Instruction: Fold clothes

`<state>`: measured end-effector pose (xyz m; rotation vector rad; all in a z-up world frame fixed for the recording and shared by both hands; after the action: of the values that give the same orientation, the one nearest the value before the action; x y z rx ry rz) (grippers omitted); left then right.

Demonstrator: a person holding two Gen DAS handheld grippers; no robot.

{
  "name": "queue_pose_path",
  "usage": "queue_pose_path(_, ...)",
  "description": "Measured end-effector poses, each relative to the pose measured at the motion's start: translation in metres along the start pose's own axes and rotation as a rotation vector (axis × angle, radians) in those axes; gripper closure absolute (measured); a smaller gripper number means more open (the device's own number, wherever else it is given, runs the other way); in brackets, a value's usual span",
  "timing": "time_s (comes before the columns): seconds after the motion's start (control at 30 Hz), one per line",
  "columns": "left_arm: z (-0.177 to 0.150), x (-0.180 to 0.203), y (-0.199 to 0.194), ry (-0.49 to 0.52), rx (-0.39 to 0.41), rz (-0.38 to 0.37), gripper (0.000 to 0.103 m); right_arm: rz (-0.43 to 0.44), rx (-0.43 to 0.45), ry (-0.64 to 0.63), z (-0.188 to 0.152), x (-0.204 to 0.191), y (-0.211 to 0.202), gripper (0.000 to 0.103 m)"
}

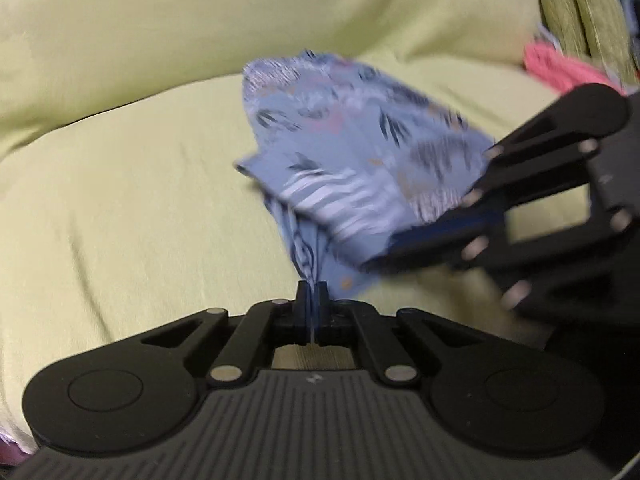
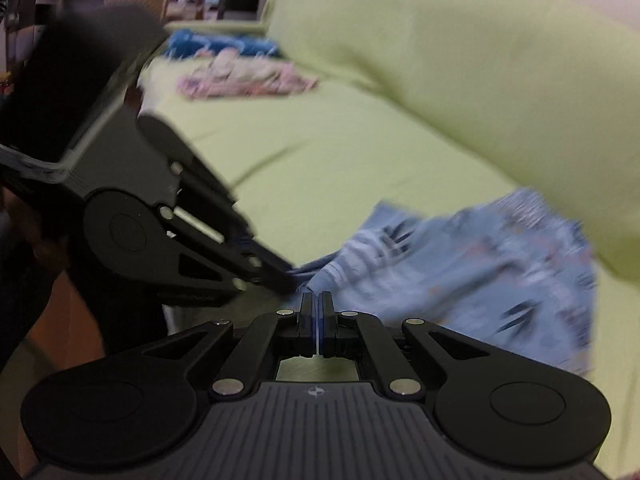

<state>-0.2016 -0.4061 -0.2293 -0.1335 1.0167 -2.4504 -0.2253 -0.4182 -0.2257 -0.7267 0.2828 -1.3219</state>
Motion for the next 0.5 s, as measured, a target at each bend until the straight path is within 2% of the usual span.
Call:
queue_pose_path(0.03, -0.002, 0.001, 0.0, 0.013, -0.003, 0.002, 0.1, 0.008, 0.001, 0.005, -0.002, -0.005, 0.003, 0.103)
queue_pose_path(0.17, -0.009, -0.004, -0.005, 0.035, -0.012, 0.023, 0.1, 0.018, 0.015, 0.016, -0.004, -0.015, 0.003, 0.102)
queue_pose_path(0.23, -0.01, -0.01, -0.013, 0.062, -0.001, 0.037, 0.1, -0.006, 0.031, 0.03, -0.005, -0.01, -0.006, 0.091)
queue_pose_path(0.3, -0.004, -0.006, -0.023, 0.114, 0.026, 0.018, 0.095, -0.058, 0.043, 0.057, -0.008, 0.003, -0.02, 0.083)
queue_pose_path(0.37, 0.003, 0.01, -0.025, 0.2, 0.059, 0.0, 0.072, -0.139, 0.01, 0.1, -0.024, 0.027, -0.03, 0.076)
queue_pose_path(0.4, 0.007, 0.018, -0.025, 0.244, 0.075, -0.008, 0.067, -0.18, -0.007, 0.121, -0.031, 0.038, -0.036, 0.074)
queue_pose_path(0.5, 0.01, 0.037, -0.016, 0.347, 0.078, 0.003, 0.066, -0.3, -0.057, 0.22, -0.057, 0.076, -0.054, 0.072)
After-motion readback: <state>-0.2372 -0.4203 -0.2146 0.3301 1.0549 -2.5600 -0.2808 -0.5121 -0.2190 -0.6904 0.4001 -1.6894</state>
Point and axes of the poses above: each gripper's, at about its wrist camera, not at the fingertips, and y roughly the way its jaws point, x to its right, z to its top, the point moved 9 cm from there along y, roughly the way its jaws point, and after that the axes turned 3 degrees about -z, right-handed, at the moved point
